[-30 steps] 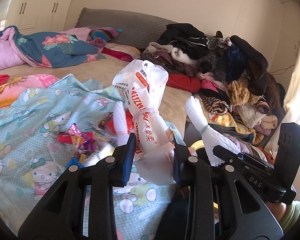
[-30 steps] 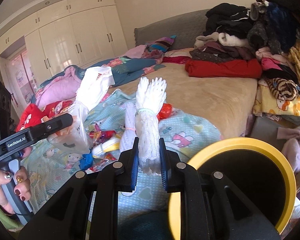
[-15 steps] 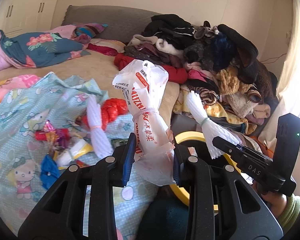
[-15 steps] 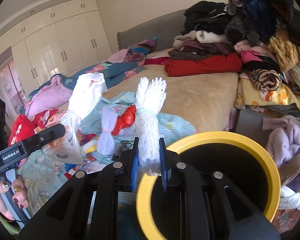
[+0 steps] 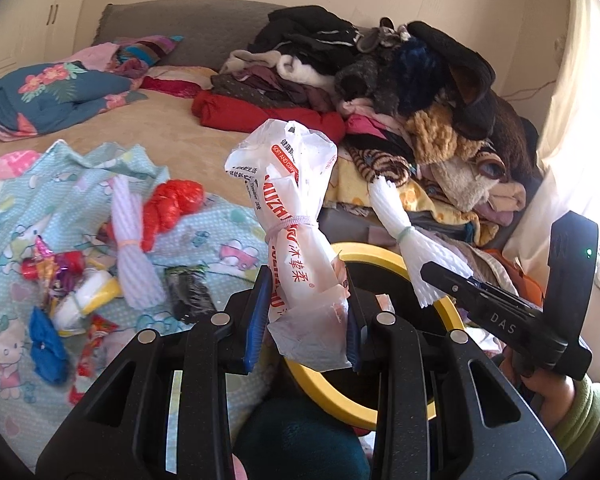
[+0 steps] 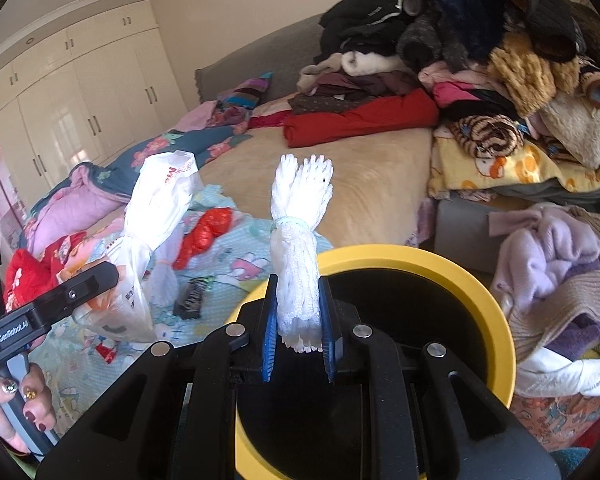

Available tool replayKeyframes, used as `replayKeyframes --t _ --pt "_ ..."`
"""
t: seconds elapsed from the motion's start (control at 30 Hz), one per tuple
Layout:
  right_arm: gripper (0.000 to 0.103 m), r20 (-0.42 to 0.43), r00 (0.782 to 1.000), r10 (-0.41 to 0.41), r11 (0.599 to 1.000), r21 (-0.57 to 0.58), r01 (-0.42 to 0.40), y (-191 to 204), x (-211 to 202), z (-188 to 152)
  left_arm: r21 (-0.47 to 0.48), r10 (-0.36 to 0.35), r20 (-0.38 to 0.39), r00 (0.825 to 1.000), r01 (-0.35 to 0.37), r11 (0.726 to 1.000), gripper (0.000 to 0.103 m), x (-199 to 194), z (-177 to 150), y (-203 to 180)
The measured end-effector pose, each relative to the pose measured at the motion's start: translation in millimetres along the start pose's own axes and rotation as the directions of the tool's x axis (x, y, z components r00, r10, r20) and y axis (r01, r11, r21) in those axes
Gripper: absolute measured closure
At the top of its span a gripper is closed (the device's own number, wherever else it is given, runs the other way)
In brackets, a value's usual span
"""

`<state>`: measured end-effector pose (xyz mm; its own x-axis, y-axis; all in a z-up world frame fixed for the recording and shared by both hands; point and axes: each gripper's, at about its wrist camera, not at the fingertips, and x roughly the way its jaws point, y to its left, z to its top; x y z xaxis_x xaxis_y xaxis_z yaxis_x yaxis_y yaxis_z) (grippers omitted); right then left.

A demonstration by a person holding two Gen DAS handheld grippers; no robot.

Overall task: Collect trash
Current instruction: 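Carry the white bag and foam net over the yellow-rimmed bin with both tools, then open both tools to drop the bag and foam net into the bin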

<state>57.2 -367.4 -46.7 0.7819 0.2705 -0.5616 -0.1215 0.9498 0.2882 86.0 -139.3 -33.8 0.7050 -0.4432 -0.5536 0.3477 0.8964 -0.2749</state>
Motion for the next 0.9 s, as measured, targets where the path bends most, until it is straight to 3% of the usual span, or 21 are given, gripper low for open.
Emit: replayKeyframes --t 0.5,0.9 --pt "0.085 -0.066 0.995 -0.078 0.992 0.097 0.084 -43 13 -16 0.042 -0.029 -0.110 0.993 0.034 0.999 0.078 41 -25 -16" --pt "0.084 -0.115 0.989 -0.096 0.987 0.120 0.109 -59 21 -27 0.060 -0.035 -0.190 0.981 0.047 0.997 0.078 69 -37 -24"
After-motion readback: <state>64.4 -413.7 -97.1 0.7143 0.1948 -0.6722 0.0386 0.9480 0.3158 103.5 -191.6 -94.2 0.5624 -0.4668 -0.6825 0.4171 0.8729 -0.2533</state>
